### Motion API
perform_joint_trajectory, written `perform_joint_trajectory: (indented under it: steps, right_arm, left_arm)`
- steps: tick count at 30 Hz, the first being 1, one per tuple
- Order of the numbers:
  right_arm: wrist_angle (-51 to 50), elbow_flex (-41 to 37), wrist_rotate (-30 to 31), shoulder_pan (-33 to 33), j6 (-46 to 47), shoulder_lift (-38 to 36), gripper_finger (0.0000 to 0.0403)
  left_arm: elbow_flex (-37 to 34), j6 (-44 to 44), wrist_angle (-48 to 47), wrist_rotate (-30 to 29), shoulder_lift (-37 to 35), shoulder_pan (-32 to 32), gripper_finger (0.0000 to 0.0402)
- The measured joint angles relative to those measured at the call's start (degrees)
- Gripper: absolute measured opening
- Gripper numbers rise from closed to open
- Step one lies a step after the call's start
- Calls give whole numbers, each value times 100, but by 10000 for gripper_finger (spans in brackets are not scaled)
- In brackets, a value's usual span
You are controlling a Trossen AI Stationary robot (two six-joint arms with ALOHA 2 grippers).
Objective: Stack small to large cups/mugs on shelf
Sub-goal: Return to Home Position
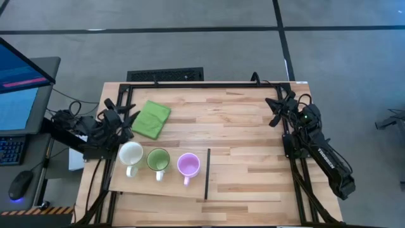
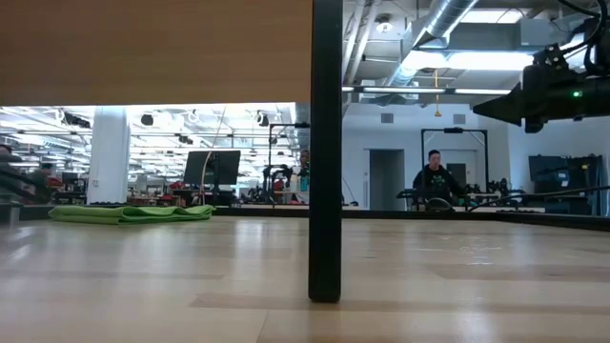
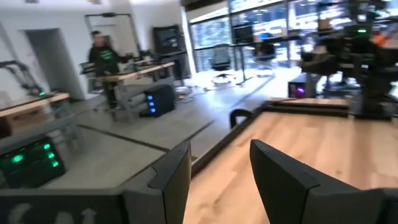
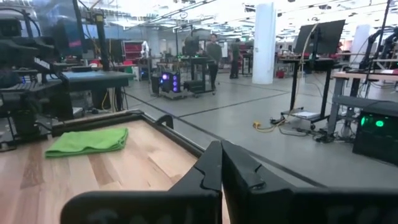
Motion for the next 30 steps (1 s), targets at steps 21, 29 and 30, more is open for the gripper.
perform_joint_trajectory:
  steps: [21,29,30]
  right_arm:
    - [1,-2,-1,-4,452,2,31]
    - [1,-2,0,-4,452,2,29]
    - [1,-2,-2,-4,455,2,29]
  left_arm:
    - [-7,-316,-144,392,11,7,158]
    - [-7,-412,-155,415,11,7,158]
    - [-7,-417,-167,428,11,7,158]
